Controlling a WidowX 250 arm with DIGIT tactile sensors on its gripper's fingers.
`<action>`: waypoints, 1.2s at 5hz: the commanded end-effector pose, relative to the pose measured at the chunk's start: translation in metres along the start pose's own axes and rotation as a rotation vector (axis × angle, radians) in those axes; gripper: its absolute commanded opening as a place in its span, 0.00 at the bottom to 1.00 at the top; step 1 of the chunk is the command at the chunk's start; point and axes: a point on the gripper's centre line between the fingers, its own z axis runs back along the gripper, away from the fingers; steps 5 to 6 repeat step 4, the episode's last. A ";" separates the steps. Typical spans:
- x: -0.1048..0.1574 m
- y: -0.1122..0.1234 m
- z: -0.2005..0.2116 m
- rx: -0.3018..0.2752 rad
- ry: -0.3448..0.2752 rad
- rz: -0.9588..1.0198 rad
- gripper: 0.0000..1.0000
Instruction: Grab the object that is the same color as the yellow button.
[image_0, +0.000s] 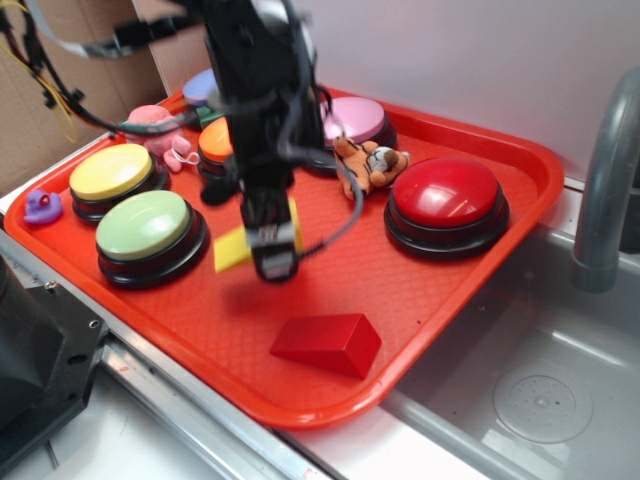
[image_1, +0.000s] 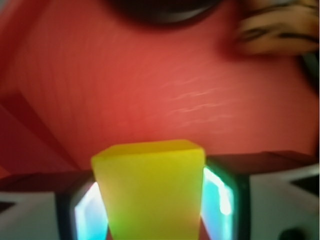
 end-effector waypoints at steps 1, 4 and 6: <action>0.007 0.029 0.079 0.042 -0.023 0.293 0.00; -0.019 0.086 0.131 0.066 -0.026 0.616 0.00; -0.019 0.086 0.131 0.066 -0.026 0.616 0.00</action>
